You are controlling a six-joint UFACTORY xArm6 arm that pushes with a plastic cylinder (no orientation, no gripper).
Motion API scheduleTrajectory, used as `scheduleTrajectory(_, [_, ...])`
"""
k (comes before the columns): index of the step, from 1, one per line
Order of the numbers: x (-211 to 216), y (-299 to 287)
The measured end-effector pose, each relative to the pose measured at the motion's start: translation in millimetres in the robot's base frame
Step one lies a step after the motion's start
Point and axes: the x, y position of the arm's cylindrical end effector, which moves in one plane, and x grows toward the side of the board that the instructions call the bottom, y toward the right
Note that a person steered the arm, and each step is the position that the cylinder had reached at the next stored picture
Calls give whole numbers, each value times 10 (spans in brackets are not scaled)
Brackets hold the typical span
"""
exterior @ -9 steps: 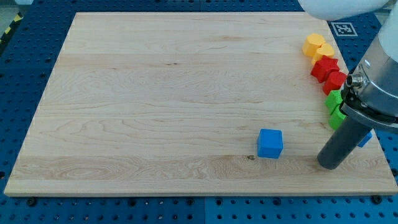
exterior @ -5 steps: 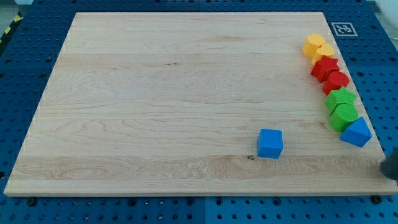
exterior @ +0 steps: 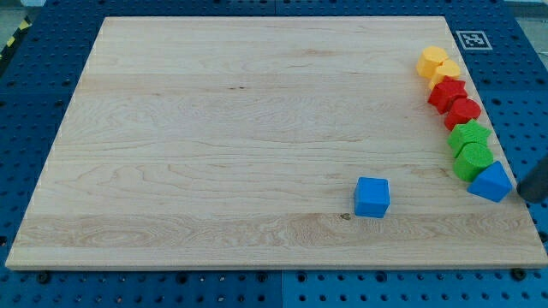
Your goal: Move the blue triangle to blue cube
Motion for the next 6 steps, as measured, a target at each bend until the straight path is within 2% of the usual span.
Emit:
scheduleTrajectory(2, [-24, -316])
scheduleTrajectory(4, [141, -240])
scheduleTrajectory(6, [125, -767])
